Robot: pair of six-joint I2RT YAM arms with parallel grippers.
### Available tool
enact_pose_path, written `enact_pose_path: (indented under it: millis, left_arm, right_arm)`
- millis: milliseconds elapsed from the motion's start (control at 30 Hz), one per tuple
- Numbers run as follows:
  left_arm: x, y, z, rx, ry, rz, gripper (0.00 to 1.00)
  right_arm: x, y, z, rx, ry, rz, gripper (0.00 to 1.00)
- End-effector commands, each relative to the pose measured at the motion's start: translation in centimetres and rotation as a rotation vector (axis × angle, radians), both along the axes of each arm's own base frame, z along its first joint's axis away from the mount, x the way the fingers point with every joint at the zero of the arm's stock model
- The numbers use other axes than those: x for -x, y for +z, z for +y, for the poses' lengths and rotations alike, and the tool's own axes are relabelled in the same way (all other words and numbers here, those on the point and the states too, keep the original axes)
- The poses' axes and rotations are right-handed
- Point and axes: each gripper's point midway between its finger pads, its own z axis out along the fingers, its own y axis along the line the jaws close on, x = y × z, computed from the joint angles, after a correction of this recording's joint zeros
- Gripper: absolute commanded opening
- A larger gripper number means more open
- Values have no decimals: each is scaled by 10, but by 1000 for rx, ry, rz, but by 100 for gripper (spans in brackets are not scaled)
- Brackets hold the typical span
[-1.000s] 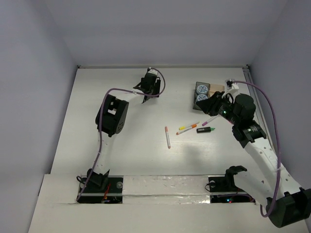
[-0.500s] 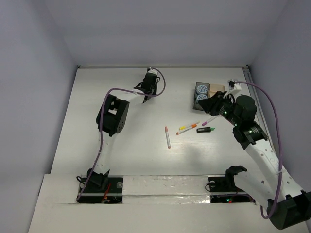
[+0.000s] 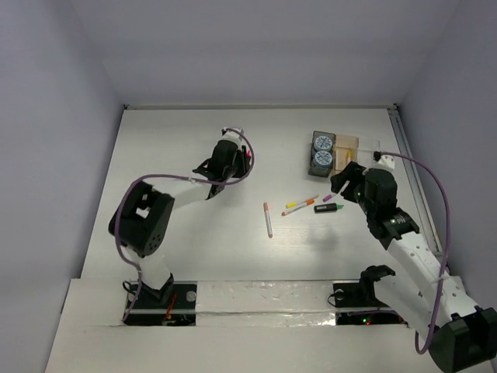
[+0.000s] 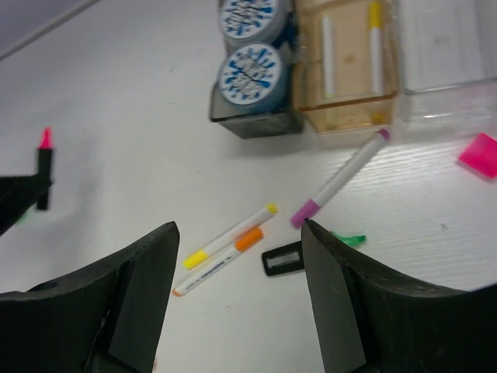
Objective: Sort the stationery into containers
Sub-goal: Pick up the pen from the center of the board, then pick up the pen cap from the center of the board.
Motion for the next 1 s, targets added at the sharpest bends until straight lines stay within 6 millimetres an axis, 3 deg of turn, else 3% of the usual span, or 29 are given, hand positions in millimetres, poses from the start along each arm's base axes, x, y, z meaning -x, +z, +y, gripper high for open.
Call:
enact_pose_path:
  millis: [0, 33, 67, 100, 167, 233, 267, 300, 333, 367, 400, 467, 533, 600, 633, 967]
  left_arm:
    - [28, 71, -37, 183, -88, -157, 0]
    - [44, 92, -47, 205, -117, -197, 0]
    - [57, 88, -47, 208, -132, -196, 0]
    - [67, 104, -48, 240, -145, -224, 0]
    - [91, 104, -56, 282, -192, -219, 0]
    - [112, 118, -60, 345, -239, -222, 0]
    - [124, 111, -59, 350, -262, -203, 0]
    - [135, 125, -58, 380, -281, -223, 0]
    - [142, 125, -54, 384, -290, -217, 0]
    - [152, 117, -48, 385, -302, -204, 0]
    - [165, 134, -46, 419, -337, -240, 0]
    - [175, 132, -36, 408, -343, -246, 0]
    - [185, 147, -28, 422, -362, -295, 0]
    - [192, 147, -25, 407, -365, -314, 0]
    - [195, 154, -25, 425, -372, -341, 0]
    - [207, 143, -36, 443, -447, -304, 0]
  right_arm:
    - [-6, 0, -38, 33, -234, -34, 70]
    - [-7, -5, -43, 52, -262, -24, 71]
    - [-9, -10, -50, 67, -290, -7, 71]
    - [-11, -21, -53, 94, -308, 30, 71]
    - [-15, -33, -69, 122, -366, 71, 70]
    - [-16, -56, -88, 165, -431, 148, 69]
    - [-16, -63, -98, 165, -460, 173, 69]
    - [-16, -69, -114, 140, -493, 201, 68]
    - [-17, -74, -120, 136, -508, 216, 68]
    - [-18, -77, -128, 141, -525, 218, 68]
    - [-18, -84, -139, 157, -549, 242, 68]
    - [-20, -88, -147, 181, -561, 267, 68]
    - [-25, -90, -154, 191, -555, 289, 68]
    - [-28, -99, -160, 219, -548, 324, 68]
    - [-32, -99, -159, 210, -525, 327, 67]
    - [-48, -130, -163, 182, -450, 400, 75]
